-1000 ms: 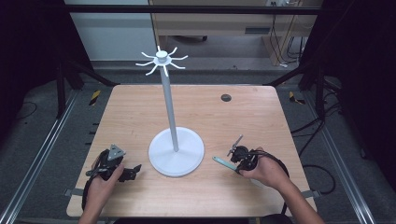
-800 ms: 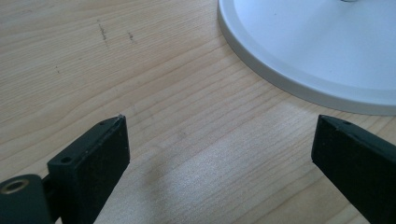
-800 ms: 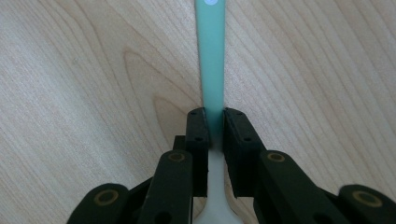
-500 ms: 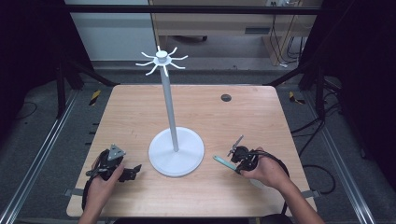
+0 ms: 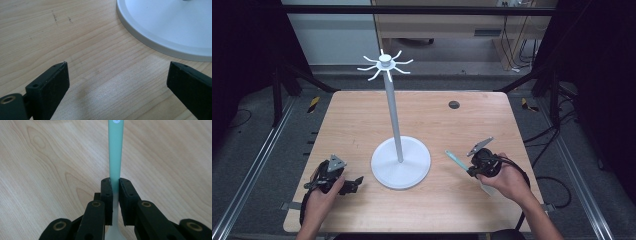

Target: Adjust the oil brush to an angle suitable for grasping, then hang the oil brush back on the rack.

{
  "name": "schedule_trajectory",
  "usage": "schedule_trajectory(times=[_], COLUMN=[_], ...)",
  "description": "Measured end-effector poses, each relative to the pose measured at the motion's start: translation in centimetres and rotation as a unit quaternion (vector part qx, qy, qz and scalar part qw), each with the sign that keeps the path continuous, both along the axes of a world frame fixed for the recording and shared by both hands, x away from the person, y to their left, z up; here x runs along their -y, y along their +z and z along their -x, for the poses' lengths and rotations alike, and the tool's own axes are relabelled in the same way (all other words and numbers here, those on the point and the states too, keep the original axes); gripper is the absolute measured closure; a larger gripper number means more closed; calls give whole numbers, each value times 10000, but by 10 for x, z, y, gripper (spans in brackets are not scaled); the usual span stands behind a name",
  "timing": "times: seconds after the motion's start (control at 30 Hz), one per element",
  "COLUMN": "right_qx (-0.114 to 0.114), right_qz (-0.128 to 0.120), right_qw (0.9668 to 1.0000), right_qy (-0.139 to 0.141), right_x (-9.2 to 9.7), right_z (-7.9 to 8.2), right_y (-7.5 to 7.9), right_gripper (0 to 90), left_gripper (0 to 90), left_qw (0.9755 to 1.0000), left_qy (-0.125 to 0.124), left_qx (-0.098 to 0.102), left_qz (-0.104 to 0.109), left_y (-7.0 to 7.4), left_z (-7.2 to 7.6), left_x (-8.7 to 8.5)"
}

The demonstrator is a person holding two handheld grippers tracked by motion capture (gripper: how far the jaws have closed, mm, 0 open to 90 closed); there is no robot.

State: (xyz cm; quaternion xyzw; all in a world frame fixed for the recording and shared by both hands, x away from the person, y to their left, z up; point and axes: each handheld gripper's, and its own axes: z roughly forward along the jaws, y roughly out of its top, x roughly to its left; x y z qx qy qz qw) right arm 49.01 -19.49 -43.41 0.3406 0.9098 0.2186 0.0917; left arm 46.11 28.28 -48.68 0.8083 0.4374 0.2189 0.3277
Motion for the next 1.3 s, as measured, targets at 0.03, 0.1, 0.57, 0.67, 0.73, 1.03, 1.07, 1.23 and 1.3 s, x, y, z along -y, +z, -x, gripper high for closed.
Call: schedule_trajectory(times=[0.03, 0.1, 0.57, 0.67, 0.73, 1.03, 1.07, 1.23, 1.3], right_qx=[49, 167, 817, 948, 1022, 1205, 1216, 1332, 1391], right_qz=[-37, -129, -718, -861, -934, -1166, -1182, -1312, -1395], right_qw=[10000, 9998, 9937, 9913, 9899, 9852, 9848, 9818, 9798], right_qy=[-17, -53, -276, -298, -318, -358, -365, -346, -351], right_x=[1, 4, 17, 19, 19, 20, 20, 19, 18], right_z=[0, 0, 3, 4, 5, 8, 8, 9, 10], right_y=[2, 6, 33, 39, 42, 55, 56, 63, 67], right_gripper=[825, 825, 825, 825, 825, 825, 825, 825, 825], left_gripper=[40, 40, 40, 40, 40, 40, 40, 40, 40], left_qw=[10000, 10000, 10000, 10000, 10000, 10000, 10000, 10000, 10000], left_qy=[0, 4, 9, 9, 7, 4, 1, 1, 9], left_qx=[6, 6, 6, 8, 5, 2, 1, -1, 5], left_qz=[-4, -3, -2, -7, -6, -9, -14, -18, -16], left_y=[0, 0, 0, 0, 0, 0, 0, 0, 0], left_z=[0, 0, 0, 1, 1, 1, 1, 1, 1], left_x=[0, 0, 0, 0, 0, 0, 0, 0, 0])
